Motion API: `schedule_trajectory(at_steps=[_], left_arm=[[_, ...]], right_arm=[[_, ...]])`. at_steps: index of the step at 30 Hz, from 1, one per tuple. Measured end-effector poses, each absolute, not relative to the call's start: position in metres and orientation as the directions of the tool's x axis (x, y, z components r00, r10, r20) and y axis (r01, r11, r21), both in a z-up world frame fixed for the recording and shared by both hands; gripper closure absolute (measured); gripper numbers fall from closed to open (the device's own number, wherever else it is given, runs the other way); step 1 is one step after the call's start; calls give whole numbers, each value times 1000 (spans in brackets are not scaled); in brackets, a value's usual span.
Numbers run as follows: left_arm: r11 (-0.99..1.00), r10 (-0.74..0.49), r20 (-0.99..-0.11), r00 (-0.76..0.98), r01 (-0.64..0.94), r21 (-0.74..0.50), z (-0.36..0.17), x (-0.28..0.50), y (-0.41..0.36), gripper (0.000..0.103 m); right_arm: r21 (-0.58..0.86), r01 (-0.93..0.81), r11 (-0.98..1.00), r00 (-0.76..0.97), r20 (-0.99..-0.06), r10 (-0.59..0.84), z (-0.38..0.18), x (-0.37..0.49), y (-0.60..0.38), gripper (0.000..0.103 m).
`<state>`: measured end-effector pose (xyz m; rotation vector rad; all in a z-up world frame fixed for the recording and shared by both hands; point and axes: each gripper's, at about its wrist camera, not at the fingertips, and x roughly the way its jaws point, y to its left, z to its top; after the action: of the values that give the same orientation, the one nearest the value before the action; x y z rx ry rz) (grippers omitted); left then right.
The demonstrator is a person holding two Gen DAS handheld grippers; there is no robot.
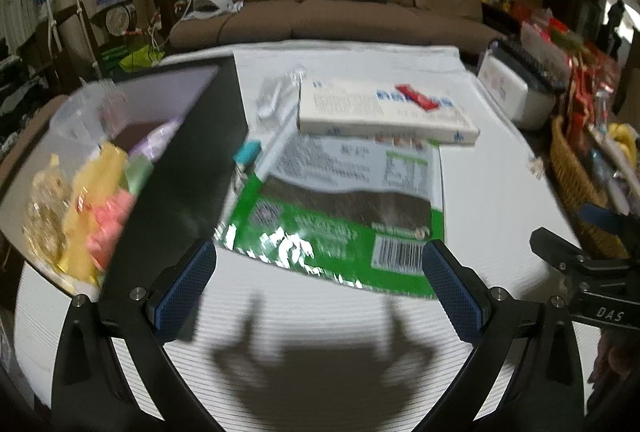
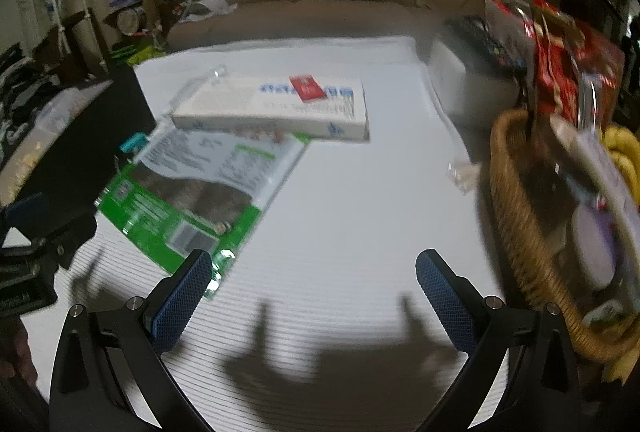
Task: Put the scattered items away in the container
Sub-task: 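Grasp the small clear plastic bag with the left tool while the right tool approaches the red KFC packet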
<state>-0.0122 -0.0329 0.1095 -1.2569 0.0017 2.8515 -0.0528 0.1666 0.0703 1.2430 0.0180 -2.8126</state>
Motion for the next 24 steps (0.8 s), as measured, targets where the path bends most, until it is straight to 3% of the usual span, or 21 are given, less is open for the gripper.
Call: schedule_trajectory(at_steps=[7,15,17,19,24], left_arm=[[-999,13,-722,-691,-32,13,138,-22,-40,0],[-996,82,-713,-696,-85,-32,144,-50,-33,0],[-994,99,-709,-698,-99,-41,143,-59,-30,0],[-992,121,-706,-698,-115,-56,140,-70,-27,0],[-985,162,-717,-678,-152,-79,130,-112,-21,0]], right_arm=[[19,125,-992,-679,-727,-99,104,-62,167,0],[136,226,-965,-663,-704,-254,125,-94,172,0],[140,244,-960,-662,-699,-270,127,-108,175,2],[144,259,-955,-653,-702,-283,127,-128,177,13],[149,289,-946,-618,-725,-303,109,-179,178,16]])
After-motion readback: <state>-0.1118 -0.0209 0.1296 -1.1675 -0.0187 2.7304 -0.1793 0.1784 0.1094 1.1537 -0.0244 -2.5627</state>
